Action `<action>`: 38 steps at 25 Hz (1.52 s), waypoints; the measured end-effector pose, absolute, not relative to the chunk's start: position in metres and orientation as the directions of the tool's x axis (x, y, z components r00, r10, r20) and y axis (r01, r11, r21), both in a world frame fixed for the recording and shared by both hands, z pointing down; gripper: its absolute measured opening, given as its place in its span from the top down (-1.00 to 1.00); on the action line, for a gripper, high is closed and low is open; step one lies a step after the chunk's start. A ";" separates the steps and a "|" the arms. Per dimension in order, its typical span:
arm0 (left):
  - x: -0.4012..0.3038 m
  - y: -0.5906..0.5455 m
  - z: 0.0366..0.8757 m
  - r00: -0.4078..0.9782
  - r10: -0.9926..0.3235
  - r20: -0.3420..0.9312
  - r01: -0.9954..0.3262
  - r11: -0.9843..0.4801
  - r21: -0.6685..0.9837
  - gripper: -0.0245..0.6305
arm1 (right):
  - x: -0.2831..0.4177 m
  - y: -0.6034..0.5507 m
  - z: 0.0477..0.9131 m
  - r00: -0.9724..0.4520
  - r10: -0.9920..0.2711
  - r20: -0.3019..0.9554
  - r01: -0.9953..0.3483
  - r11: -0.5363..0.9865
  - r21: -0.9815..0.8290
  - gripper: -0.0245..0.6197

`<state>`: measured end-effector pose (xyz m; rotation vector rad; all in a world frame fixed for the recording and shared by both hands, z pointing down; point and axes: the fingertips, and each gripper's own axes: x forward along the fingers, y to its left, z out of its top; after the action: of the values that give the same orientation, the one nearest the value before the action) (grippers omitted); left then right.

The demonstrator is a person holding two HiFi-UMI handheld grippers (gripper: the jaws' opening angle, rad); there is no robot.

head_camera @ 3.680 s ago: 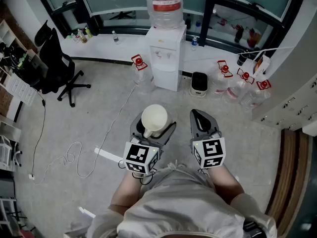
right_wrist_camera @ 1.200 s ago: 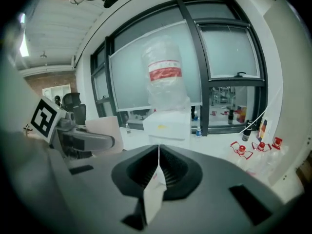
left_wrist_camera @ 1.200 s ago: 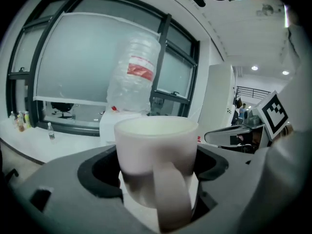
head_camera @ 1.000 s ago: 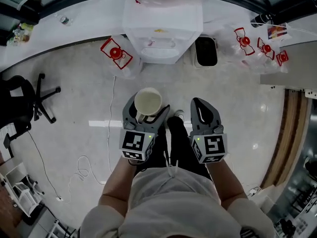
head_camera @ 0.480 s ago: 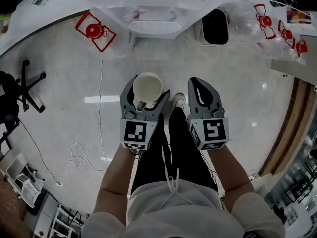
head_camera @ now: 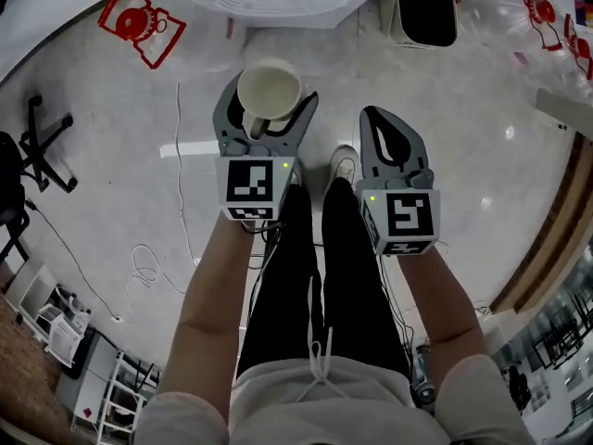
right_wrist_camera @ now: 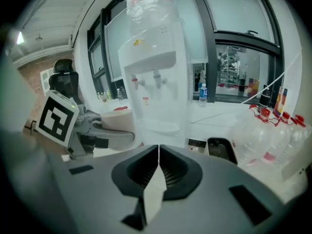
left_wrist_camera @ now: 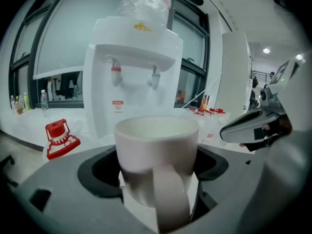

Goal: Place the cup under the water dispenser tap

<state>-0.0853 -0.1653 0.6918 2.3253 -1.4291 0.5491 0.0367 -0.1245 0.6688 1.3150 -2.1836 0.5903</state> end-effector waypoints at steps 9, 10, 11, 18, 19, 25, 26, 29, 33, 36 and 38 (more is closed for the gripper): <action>-0.073 -0.237 0.721 0.385 -0.802 0.457 -0.913 -0.403 0.062 -0.45 | 0.040 -0.178 0.693 -0.375 -0.712 0.594 -0.901 0.431 -0.052 0.83; -0.072 -0.246 0.720 0.382 -0.808 0.447 -0.914 -0.403 0.053 -0.45 | 0.039 -0.182 0.693 -0.379 -0.710 0.594 -0.897 0.439 -0.048 0.83; -0.071 -0.255 0.720 0.382 -0.814 0.437 -0.914 -0.403 0.046 -0.45 | 0.040 -0.186 0.694 -0.381 -0.708 0.595 -0.894 0.446 -0.042 0.83; -0.069 -0.299 0.731 0.354 -0.837 0.418 -0.928 -0.371 0.043 -0.45 | 0.046 -0.207 0.705 -0.380 -0.704 0.600 -0.885 0.465 -0.016 0.83; -0.069 -0.303 0.734 0.347 -0.838 0.420 -0.931 -0.362 0.047 -0.45 | 0.046 -0.210 0.705 -0.375 -0.707 0.600 -0.889 0.457 -0.016 0.83; -0.057 -0.314 0.741 0.359 -0.843 0.401 -0.915 -0.402 -0.027 -0.45 | 0.044 -0.224 0.704 -0.369 -0.709 0.601 -0.901 0.431 -0.045 0.83; -0.055 -0.316 0.741 0.357 -0.847 0.395 -0.915 -0.402 -0.036 -0.45 | 0.044 -0.225 0.704 -0.371 -0.708 0.601 -0.900 0.433 -0.045 0.83; -0.052 -0.319 0.741 0.348 -0.862 0.369 -0.919 -0.392 -0.051 -0.45 | 0.046 -0.225 0.705 -0.373 -0.704 0.604 -0.898 0.437 -0.046 0.83; -0.051 -0.318 0.742 0.353 -0.870 0.344 -0.919 -0.392 -0.046 -0.45 | 0.046 -0.222 0.708 -0.375 -0.694 0.614 -0.896 0.442 -0.047 0.83; -0.049 -0.321 0.746 0.368 -0.862 0.349 -0.913 -0.406 -0.042 -0.45 | 0.046 -0.219 0.707 -0.384 -0.682 0.623 -0.887 0.459 -0.046 0.83; -0.046 -0.324 0.747 0.367 -0.855 0.367 -0.904 -0.421 -0.075 -0.45 | 0.050 -0.218 0.706 -0.379 -0.676 0.632 -0.884 0.467 -0.031 0.83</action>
<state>-0.0463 -0.3241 0.7469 2.4796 -1.6062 0.5344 0.0497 -0.2181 0.7060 1.2919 -2.1708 0.4979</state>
